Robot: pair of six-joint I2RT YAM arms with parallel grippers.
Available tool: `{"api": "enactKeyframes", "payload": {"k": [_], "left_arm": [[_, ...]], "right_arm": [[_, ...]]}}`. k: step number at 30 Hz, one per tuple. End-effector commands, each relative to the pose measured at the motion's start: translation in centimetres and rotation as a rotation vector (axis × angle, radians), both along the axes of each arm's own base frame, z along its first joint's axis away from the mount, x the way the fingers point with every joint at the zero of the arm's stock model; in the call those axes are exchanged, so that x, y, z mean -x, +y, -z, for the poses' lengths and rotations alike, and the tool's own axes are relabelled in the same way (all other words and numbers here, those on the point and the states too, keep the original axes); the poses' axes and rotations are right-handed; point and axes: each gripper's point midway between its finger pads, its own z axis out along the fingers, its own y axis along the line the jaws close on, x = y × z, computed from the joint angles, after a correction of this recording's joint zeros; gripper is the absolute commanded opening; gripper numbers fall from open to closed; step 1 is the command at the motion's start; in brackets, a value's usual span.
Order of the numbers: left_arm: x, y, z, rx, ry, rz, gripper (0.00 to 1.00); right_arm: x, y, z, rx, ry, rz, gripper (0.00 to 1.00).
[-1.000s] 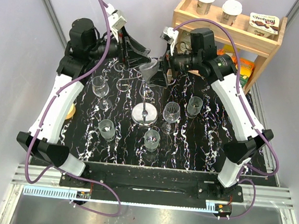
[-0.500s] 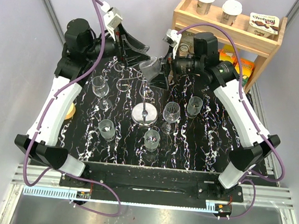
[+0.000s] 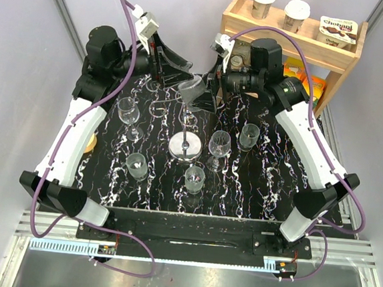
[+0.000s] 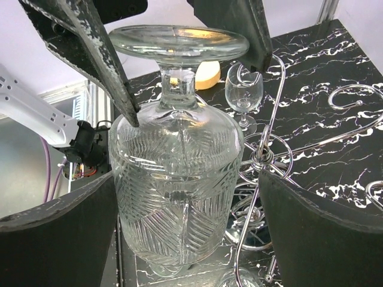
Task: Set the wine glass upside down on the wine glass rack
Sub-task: Turn the wine glass upside down at the wine rack.
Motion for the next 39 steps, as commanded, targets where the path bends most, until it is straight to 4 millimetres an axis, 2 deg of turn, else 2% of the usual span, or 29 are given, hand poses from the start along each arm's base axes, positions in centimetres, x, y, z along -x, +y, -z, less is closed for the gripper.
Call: {"api": "enactKeyframes", "payload": {"k": [1,14,16,21,25,28,31,33,39], "left_arm": [[2.2,0.4,-3.8,0.059,-0.121,0.026,0.00],[2.1,0.3,-4.1,0.078,-0.112,0.026,0.00],[2.1,0.3,-4.0,0.077,-0.109,0.027,0.00],[2.2,0.3,-3.5,0.070,-0.108,0.030,0.00],[2.2,0.4,-3.2,0.060,-0.109,0.021,0.00],[2.1,0.5,-3.2,0.059,-0.109,0.017,0.14],[2.2,0.6,-3.6,0.064,-0.114,0.018,0.39],[2.2,0.7,-3.8,0.065,-0.113,0.014,0.52],[2.3,1.0,-4.4,0.069,-0.110,0.003,0.84]], "right_arm": [[0.5,0.4,-1.3,-0.027,-0.026,-0.032,1.00],[0.9,1.0,-1.1,-0.035,-0.020,-0.046,0.98],[0.9,1.0,-1.0,-0.033,-0.015,-0.044,0.93],[0.8,1.0,-1.2,-0.035,-0.015,-0.035,0.65],[0.7,0.7,-0.8,-0.019,-0.021,-0.016,0.53],[0.4,0.3,-0.5,-0.006,-0.024,0.013,0.45],[0.0,-0.1,-0.5,0.006,-0.033,0.054,0.33],[-0.1,-0.4,-0.5,0.010,-0.033,0.078,0.25],[-0.2,-1.4,-0.8,0.017,-0.056,0.142,0.15]]}}
